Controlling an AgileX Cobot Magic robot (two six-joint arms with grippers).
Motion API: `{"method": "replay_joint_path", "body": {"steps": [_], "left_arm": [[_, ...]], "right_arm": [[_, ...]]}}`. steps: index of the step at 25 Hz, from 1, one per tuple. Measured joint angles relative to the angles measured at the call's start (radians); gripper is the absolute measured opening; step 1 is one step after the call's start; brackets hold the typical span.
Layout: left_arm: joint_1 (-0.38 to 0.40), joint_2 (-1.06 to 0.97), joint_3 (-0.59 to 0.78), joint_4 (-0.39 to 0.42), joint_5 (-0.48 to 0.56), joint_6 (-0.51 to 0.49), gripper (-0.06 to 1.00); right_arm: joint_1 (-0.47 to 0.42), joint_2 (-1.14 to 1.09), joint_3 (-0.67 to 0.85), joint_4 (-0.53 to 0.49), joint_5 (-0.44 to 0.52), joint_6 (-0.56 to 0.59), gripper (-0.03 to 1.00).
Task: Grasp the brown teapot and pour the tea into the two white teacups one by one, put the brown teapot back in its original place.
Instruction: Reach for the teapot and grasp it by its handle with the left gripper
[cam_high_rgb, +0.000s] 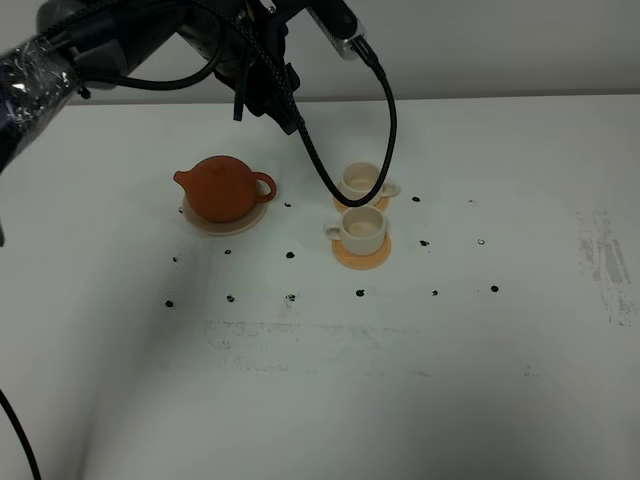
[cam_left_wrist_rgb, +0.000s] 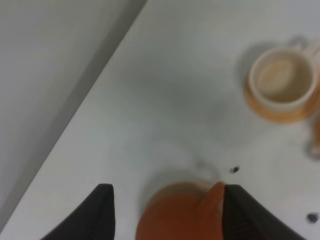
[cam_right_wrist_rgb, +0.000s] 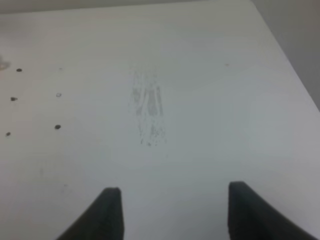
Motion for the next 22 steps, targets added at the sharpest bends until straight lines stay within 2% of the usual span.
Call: {"method": "replay_joint_path", "body": {"steps": [4,9,15,19,22], "left_arm": [[0.020,0.061,-0.068,-0.041,0.018,0.062,0.48],[0.030,0.107,-0.076,-0.074,0.000,0.077,0.48],[0.030,0.117,-0.072,-0.164,-0.041,0.109,0.48],[0.030,0.101,0.019,-0.177,-0.096,0.132,0.48],[0.032,0.043,0.163,-0.178,-0.220,0.161,0.48]], "right_arm": [[0.000,0.000,0.000,0.000,0.000,0.000,0.45],[0.000,0.000,0.000,0.000,0.000,0.000,0.45],[0.000,0.000,0.000,0.000,0.000,0.000,0.45],[0.000,0.000,0.000,0.000,0.000,0.000,0.45],[0.000,0.000,0.000,0.000,0.000,0.000,0.45]]}}
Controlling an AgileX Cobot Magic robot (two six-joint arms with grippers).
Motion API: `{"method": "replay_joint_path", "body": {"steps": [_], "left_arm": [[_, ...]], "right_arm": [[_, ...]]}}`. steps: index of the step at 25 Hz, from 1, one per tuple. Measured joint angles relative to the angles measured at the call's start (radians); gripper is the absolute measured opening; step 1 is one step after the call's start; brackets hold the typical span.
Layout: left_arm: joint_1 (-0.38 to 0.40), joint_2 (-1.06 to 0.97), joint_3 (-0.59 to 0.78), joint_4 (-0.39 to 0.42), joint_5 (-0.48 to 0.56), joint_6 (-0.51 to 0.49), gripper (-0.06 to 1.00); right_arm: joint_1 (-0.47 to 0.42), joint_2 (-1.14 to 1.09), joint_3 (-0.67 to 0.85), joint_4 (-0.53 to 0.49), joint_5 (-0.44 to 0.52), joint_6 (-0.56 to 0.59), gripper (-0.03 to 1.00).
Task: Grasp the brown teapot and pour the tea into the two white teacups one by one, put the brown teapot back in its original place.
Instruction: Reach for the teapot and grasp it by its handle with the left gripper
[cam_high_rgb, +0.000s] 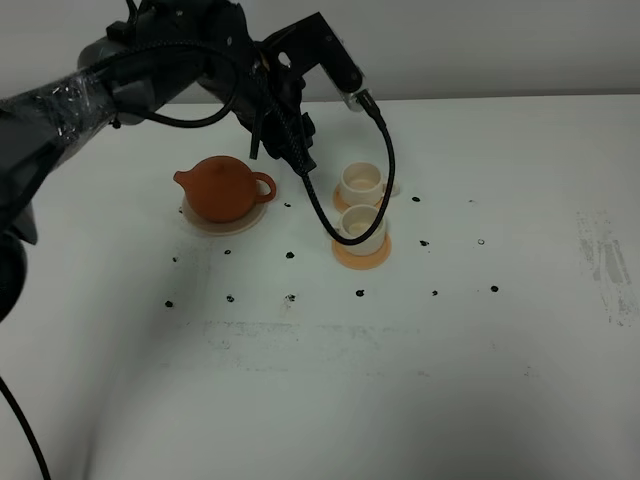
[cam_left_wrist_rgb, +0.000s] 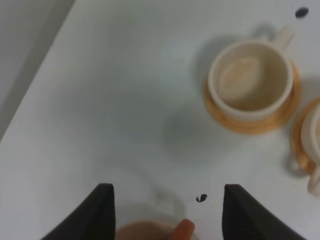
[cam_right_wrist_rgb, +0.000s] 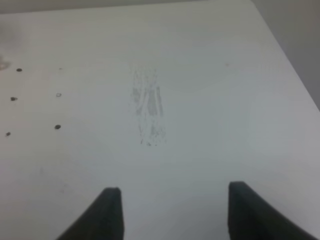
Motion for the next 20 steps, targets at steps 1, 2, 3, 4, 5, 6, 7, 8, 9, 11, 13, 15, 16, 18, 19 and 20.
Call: {"method": "replay_joint_path", "body": {"steps": [1,2,3,4,5,6,7,8,9,11,13,15,16,18,19,20], "left_arm": [[0.002,-0.029,0.058,0.000,-0.044,0.007,0.48],[0.004,-0.054,0.116,0.000,-0.102,0.013,0.48],[0.008,-0.082,0.162,-0.001,-0.160,0.026,0.48],[0.015,-0.104,0.208,-0.002,-0.204,0.038,0.48],[0.020,-0.116,0.239,-0.003,-0.243,0.055,0.48],[0.027,-0.120,0.254,-0.008,-0.267,0.073,0.48],[0.034,-0.120,0.260,-0.018,-0.282,0.098,0.48],[0.042,-0.115,0.263,-0.027,-0.288,0.132,0.48],[0.048,-0.110,0.266,-0.041,-0.296,0.168,0.48],[0.057,-0.097,0.268,-0.091,-0.299,0.269,0.48],[0.059,-0.082,0.269,-0.146,-0.299,0.367,0.48],[0.059,-0.069,0.269,-0.201,-0.294,0.460,0.48],[0.059,-0.064,0.268,-0.228,-0.284,0.488,0.48],[0.061,-0.054,0.253,-0.265,-0.241,0.522,0.48],[0.063,-0.047,0.238,-0.272,-0.219,0.527,0.48],[0.068,-0.042,0.219,-0.279,-0.189,0.528,0.48]], "right_arm": [[0.000,0.000,0.000,0.000,0.000,0.000,0.45],[0.000,0.000,0.000,0.000,0.000,0.000,0.45],[0.000,0.000,0.000,0.000,0.000,0.000,0.45],[0.000,0.000,0.000,0.000,0.000,0.000,0.45],[0.000,0.000,0.000,0.000,0.000,0.000,0.45],[0.000,0.000,0.000,0.000,0.000,0.000,0.45],[0.000,0.000,0.000,0.000,0.000,0.000,0.45],[0.000,0.000,0.000,0.000,0.000,0.000,0.45],[0.000,0.000,0.000,0.000,0.000,0.000,0.45],[0.000,0.000,0.000,0.000,0.000,0.000,0.45],[0.000,0.000,0.000,0.000,0.000,0.000,0.45],[0.000,0.000,0.000,0.000,0.000,0.000,0.45],[0.000,0.000,0.000,0.000,0.000,0.000,0.45],[0.000,0.000,0.000,0.000,0.000,0.000,0.45],[0.000,0.000,0.000,0.000,0.000,0.000,0.45],[0.000,0.000,0.000,0.000,0.000,0.000,0.45]]}}
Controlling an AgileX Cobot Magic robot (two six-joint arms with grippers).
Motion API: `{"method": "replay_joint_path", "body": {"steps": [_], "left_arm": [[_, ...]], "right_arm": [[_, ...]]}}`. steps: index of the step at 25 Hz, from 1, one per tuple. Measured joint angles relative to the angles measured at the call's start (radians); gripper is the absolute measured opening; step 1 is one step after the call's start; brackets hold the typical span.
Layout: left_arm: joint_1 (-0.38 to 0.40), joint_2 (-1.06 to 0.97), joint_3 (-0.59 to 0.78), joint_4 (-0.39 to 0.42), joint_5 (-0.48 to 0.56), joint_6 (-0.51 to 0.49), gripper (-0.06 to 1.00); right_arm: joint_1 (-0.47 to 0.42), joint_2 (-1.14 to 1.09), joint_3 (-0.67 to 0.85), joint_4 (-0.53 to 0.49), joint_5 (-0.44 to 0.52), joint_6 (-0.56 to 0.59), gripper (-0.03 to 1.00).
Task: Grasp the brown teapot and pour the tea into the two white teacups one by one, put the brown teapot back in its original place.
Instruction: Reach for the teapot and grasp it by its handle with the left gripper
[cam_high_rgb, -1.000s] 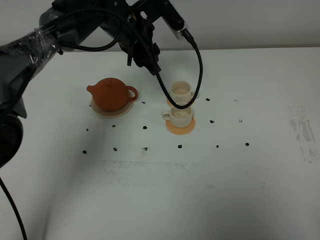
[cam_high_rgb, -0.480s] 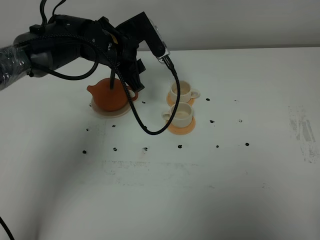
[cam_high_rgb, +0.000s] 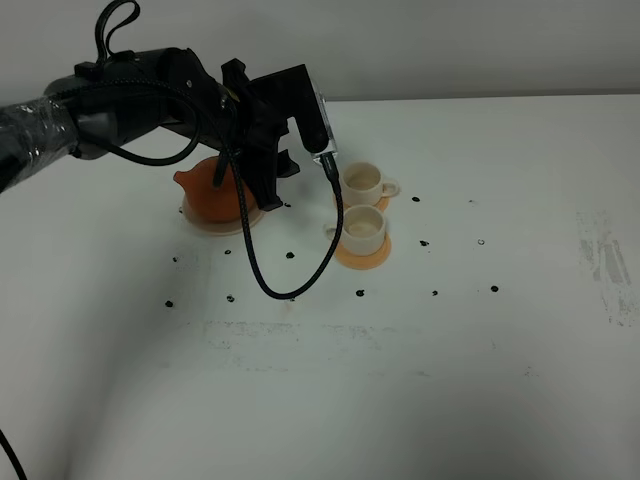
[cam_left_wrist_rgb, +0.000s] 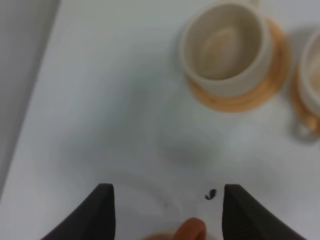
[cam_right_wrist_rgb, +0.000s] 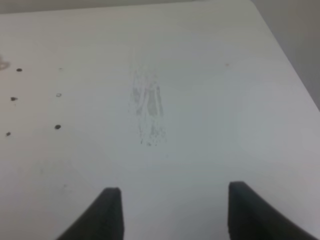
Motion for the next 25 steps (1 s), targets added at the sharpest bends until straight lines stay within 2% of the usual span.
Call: {"method": "replay_joint_path", "body": {"steps": [4,7,25], "left_arm": [[0.016,0.020,-0.074,-0.004,0.113,0.003,0.48],[0.027,0.040,-0.110,-0.004,0.156,0.005,0.48],[0.039,0.104,-0.115,0.016,0.173,0.056,0.48]], "right_arm": [[0.000,0.000,0.000,0.000,0.000,0.000,0.45],[0.000,0.000,0.000,0.000,0.000,0.000,0.45],[0.000,0.000,0.000,0.000,0.000,0.000,0.45]]}}
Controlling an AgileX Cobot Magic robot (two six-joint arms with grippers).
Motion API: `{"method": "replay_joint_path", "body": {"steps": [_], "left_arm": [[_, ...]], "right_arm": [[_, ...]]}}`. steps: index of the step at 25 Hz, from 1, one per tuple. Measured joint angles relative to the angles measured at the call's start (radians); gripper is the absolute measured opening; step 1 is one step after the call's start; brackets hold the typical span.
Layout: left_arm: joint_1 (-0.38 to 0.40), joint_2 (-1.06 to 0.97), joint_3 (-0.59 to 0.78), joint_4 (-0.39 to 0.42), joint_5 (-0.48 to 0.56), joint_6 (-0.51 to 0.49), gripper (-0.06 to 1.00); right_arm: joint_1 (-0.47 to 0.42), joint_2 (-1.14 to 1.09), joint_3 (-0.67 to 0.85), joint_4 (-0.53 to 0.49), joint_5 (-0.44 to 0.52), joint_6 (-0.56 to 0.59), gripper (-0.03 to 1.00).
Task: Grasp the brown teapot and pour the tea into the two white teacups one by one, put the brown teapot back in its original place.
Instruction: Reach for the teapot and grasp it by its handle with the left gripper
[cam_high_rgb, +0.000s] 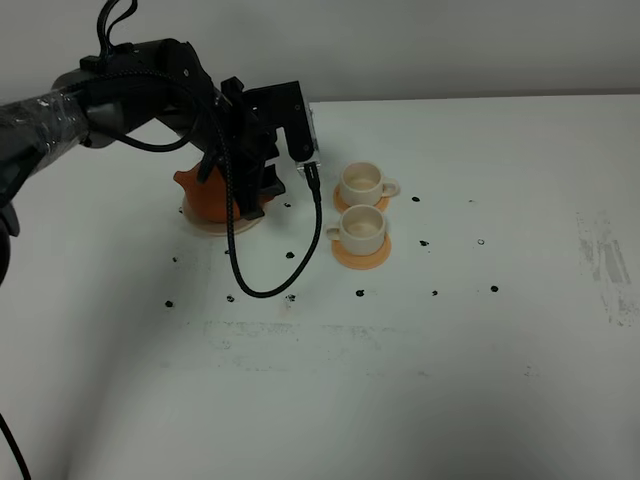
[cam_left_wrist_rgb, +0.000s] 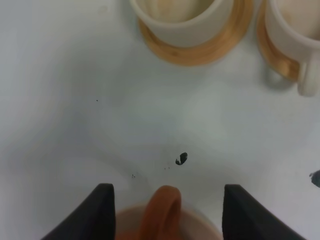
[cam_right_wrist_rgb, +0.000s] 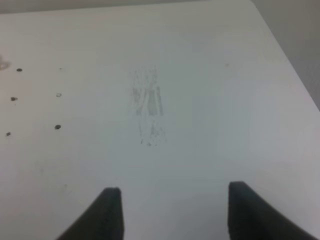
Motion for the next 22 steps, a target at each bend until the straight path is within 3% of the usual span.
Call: {"method": "replay_joint_path", "body": {"steps": [11,22], "left_arm": [[0.000,0.042,-0.004,0.003,-0.040,0.004,0.48],[0.000,0.045,-0.005,-0.003,0.030,-0.002,0.44]], "right_arm": [[0.000,0.000,0.000,0.000,0.000,0.000,0.45],[0.000,0.000,0.000,0.000,0.000,0.000,0.45]]}}
